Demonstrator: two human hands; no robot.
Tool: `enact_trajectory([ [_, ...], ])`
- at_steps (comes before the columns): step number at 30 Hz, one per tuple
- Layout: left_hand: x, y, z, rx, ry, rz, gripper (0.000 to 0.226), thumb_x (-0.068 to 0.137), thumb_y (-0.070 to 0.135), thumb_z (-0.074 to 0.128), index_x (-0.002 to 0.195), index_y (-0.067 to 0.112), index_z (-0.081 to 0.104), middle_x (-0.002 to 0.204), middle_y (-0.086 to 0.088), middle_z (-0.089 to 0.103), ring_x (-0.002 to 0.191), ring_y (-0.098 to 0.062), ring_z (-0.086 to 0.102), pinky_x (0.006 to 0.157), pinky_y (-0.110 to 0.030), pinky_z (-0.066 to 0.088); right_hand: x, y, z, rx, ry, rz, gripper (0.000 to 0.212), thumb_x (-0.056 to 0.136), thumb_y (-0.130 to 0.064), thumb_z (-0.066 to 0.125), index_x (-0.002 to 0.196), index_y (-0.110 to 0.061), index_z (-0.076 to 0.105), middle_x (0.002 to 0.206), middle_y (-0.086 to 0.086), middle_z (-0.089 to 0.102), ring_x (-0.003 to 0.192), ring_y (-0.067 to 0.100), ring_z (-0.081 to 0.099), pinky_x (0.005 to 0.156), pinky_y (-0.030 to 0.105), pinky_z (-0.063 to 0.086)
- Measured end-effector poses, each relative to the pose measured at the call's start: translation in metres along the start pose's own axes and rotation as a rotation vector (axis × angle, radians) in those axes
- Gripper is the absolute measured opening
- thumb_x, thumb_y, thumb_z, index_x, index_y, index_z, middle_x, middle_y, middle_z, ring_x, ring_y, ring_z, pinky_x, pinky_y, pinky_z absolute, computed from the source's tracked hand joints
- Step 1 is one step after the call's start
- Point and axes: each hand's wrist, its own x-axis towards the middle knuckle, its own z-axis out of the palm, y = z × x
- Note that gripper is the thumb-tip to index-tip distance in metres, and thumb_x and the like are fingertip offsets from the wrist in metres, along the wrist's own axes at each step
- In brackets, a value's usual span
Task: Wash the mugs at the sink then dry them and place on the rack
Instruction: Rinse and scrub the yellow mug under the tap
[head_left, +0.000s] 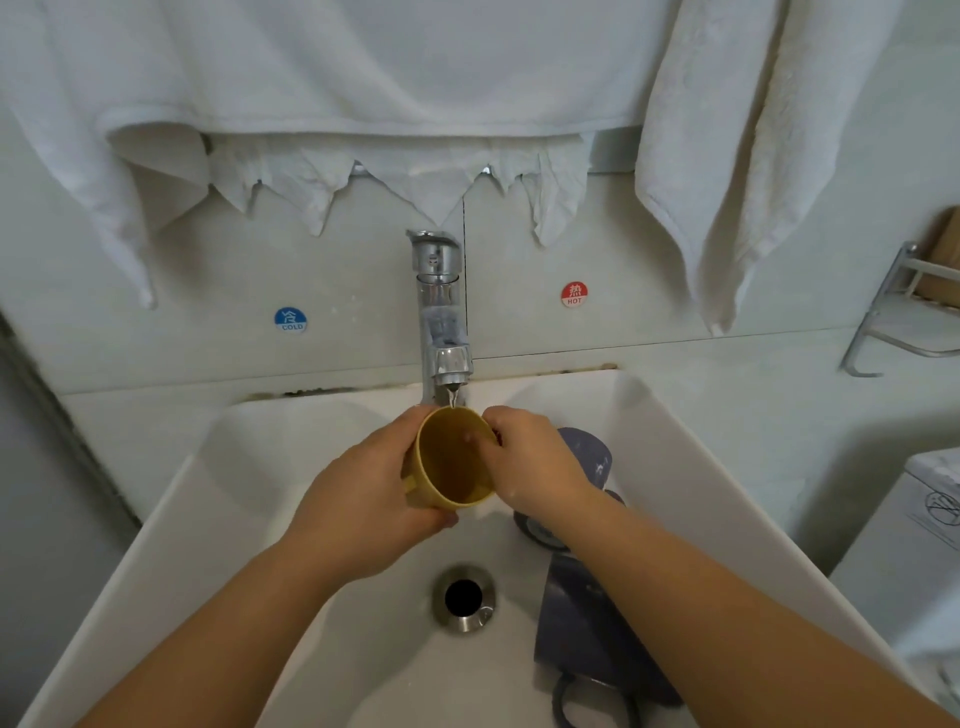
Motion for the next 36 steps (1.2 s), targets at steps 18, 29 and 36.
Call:
enact_trajectory([
  [18, 0.001, -0.015, -0.03, -0.498, -0.295, -0.125, 0.098, 0.042, 0.057, 0.082, 0.13, 0.054, 0.04, 0.13, 0.021, 0.049, 0.112, 0.001, 0.055, 0.082, -0.019, 0.053, 0.005, 0.004, 0.01, 0.47, -0.243, 0.054, 0.022, 0.097, -0.002, 0.044, 0.104, -0.019, 0.057, 0.089, -0.001, 0.06, 0.072, 0.015, 0.058, 0.052, 0.018, 0.05],
  [29, 0.003, -0.022, -0.023, -0.2, -0.009, -0.107, 0.074, 0.057, 0.014, 0.089, 0.112, 0.041, 0.048, 0.104, 0.018, 0.054, 0.092, -0.005, 0.056, 0.068, -0.023, 0.049, 0.009, -0.005, 0.011, 0.621, -0.211, 0.113, 0.025, 0.093, 0.002, 0.052, 0.102, -0.02, 0.057, 0.089, 0.0, 0.061, 0.078, 0.016, 0.061, 0.06, 0.02, 0.052],
  [36, 0.004, -0.023, -0.024, -0.119, 0.057, -0.039, 0.074, 0.057, 0.015, 0.091, 0.109, 0.043, 0.045, 0.104, 0.022, 0.049, 0.092, 0.007, 0.051, 0.066, -0.01, 0.039, -0.001, -0.015, 0.019, 0.771, -0.381, 0.356, 0.009, 0.094, -0.002, 0.048, 0.093, -0.008, 0.055, 0.065, 0.008, 0.051, 0.05, 0.012, 0.044, 0.044, 0.022, 0.041],
])
